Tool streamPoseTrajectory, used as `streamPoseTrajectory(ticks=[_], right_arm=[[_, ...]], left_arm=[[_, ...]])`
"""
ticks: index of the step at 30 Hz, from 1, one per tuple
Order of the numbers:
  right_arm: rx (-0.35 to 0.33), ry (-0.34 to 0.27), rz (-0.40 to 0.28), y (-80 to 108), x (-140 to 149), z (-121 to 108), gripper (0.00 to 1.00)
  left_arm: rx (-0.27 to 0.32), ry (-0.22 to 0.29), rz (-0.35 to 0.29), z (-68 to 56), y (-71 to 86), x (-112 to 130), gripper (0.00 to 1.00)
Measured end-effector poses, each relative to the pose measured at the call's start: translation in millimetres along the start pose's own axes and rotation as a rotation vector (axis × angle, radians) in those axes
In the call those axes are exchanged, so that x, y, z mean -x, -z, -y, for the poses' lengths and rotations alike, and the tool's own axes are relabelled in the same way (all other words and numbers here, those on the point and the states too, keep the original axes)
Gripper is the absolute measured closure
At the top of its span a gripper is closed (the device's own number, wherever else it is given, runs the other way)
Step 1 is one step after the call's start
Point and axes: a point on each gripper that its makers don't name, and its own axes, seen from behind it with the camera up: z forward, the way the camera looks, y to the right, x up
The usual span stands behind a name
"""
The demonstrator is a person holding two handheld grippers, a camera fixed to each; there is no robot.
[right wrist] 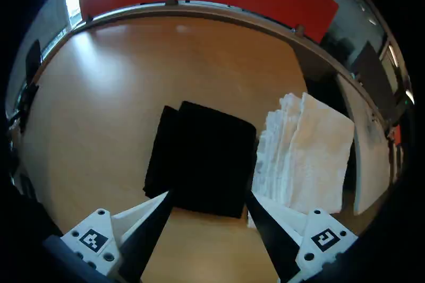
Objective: Fold towel
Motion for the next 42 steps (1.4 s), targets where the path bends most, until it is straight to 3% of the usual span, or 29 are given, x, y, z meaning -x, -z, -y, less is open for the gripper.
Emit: streamPoseTrajectory(ticks=[9,24,35,42], right_arm=[[-0.006,-0.167,-0.027,-5.5,-6,6,0.0],[0.011,-0.244,-0.078,-4.3,-15,12,0.0],[0.065,-0.277,-0.236,10.9,-40,19,0.0],[0.088,-0.291,-0.373,27.7,-65,21,0.0]], left_arm=[[-0.001,0.002,-0.005,-1.0,-0.2,-3,0.04],[-0.012,0.019,-0.015,2.8,-1.6,-9,0.04],[-0.032,0.043,-0.023,8.3,-2.1,-12,0.04],[-0.035,0.055,-0.025,8.2,-2.3,-14,0.04]])
